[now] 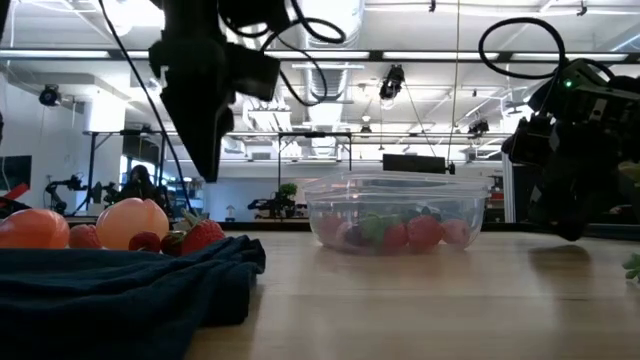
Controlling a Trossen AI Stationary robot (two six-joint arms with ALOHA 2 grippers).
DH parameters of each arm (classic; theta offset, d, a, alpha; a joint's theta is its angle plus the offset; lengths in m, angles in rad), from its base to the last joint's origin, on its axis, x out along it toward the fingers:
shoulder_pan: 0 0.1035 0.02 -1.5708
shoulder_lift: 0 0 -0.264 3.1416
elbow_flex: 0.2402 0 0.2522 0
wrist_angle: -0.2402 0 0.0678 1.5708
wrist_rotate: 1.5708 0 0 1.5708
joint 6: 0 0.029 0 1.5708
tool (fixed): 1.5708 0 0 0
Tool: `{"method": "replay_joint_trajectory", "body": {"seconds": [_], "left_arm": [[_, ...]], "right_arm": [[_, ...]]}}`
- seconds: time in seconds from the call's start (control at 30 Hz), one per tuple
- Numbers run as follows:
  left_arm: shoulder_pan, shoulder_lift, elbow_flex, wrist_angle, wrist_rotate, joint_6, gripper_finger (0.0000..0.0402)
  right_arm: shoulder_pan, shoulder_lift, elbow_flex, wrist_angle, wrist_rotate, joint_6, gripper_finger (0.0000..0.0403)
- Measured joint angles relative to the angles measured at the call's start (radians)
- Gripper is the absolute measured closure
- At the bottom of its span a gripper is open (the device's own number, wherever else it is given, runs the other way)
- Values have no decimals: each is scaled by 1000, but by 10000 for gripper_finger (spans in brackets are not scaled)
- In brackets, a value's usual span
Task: Pick and placing Produce into tupperware
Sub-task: Put the red strawberry into the container
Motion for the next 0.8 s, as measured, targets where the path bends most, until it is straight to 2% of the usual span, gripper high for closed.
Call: {"method": "replay_joint_trajectory", "body": {"seconds": [0.47, 0.8], "left_arm": [[-16, 20, -134, 166, 8, 12, 197], [-17, 88, -142, 180, 9, 7, 197]], "right_arm": [[0, 2, 0, -2, 0, 11, 184], [0, 2, 0, -1, 1, 13, 184]]}}
